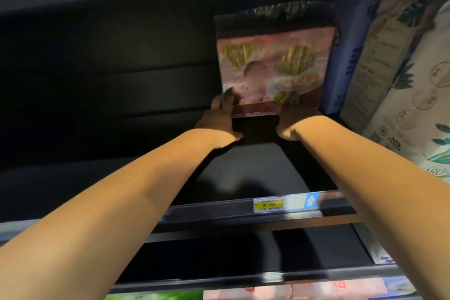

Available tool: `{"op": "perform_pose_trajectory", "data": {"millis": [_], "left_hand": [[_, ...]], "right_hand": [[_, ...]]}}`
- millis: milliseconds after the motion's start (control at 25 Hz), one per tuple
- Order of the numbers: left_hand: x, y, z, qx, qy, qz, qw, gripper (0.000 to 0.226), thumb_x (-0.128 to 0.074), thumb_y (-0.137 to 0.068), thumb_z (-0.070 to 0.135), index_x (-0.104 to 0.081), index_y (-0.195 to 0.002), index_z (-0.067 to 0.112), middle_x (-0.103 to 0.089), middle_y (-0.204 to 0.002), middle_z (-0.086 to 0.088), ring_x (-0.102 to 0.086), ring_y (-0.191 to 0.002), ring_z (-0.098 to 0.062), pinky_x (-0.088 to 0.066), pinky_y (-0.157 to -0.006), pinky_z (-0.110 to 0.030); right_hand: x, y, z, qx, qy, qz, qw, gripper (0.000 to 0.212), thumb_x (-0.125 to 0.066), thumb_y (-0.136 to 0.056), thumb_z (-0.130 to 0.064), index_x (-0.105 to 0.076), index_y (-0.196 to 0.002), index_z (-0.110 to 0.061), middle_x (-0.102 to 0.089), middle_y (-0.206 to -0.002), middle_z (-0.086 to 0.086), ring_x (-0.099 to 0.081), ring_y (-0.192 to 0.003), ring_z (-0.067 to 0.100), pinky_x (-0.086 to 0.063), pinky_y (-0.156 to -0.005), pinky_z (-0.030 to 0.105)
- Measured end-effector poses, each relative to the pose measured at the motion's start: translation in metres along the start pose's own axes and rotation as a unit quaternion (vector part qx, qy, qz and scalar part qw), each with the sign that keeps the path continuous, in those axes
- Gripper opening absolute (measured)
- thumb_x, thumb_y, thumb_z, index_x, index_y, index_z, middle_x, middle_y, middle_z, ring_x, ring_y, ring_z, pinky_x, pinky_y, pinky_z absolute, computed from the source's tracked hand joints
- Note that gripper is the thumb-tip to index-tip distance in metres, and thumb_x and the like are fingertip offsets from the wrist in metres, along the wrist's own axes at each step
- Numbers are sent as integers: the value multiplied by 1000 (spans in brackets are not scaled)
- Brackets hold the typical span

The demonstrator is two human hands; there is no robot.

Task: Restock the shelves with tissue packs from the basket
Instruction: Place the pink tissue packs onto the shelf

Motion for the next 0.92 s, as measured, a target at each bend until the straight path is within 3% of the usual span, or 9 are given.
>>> {"op": "perform_pose_trajectory", "data": {"millis": [120,240,320,400,600,720,800,920], "left_hand": [[6,22,-2,0,-47,-12,999,100,-72,-81,41,-4,-154,29,-11,-157,-4,-36,-135,-35,-37,-109,-45],[15,58,10,-42,-119,-19,992,96,-66,-84,49,-4,-154,28,-25,-152,-12,-39,-131,-36,-40,-104,-45],[25,85,14,-47,-147,-19,988,87,-64,-83,54,-19,-151,23,-41,-142,-15,-49,-120,-34,-46,-96,-44],[39,108,14,-45,-151,-3,988,84,-64,-82,57,-27,-148,21,-46,-136,-14,-51,-118,-33,-47,-94,-45],[62,175,27,-94,-57,77,991,87,-62,-83,56,-18,-151,28,-35,-149,0,-34,-136,-22,-35,-109,-40],[50,224,36,-191,-53,133,971,81,-54,-83,59,-31,-149,19,-40,-148,-3,-33,-138,-21,-23,-116,-30],[40,251,32,-238,-46,157,957,78,-54,-82,57,-38,-146,13,-44,-145,-10,-37,-137,-28,-25,-116,-37],[9,290,37,-315,-46,100,943,77,-57,-82,53,-37,-146,15,-42,-146,-12,-38,-136,-32,-34,-112,-47]], "right_hand": [[-4,18,-8,19,41,-12,999,78,-43,-95,-55,-6,-156,-23,-6,-162,14,-16,-146,37,-22,-117,44],[-10,48,-10,-13,36,-51,998,81,-27,-91,-72,-35,-147,-13,-32,-154,14,-35,-138,37,-30,-111,50],[4,83,-21,1,26,-4,1000,81,-27,-89,-74,-37,-145,-16,-38,-149,16,-40,-132,39,-36,-106,51],[18,122,-26,8,-3,61,998,80,-29,-88,-75,-25,-150,-24,-25,-152,19,-32,-135,41,-33,-104,54],[12,208,-41,-12,-42,149,988,76,-25,-87,-74,-14,-151,-34,-6,-158,9,-7,-146,35,-13,-111,66],[-12,254,-55,-38,-25,155,987,83,-20,-81,-77,-5,-152,-37,-1,-160,7,1,-148,33,-11,-109,70],[-28,280,-70,-47,-19,166,985,87,-18,-78,-79,-11,-153,-35,-8,-161,8,-3,-149,33,-14,-106,72],[-66,329,-90,-89,-15,176,980,85,-25,-79,-76,-35,-148,-27,-33,-153,13,-28,-143,38,-28,-95,77]]}}
Point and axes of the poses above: each hand's wrist, its own y-axis away from the middle knuckle, its own x-axis out of the back of the hand, z = x × y, the point moved 9 cm from there along -y, towards the middle knuckle
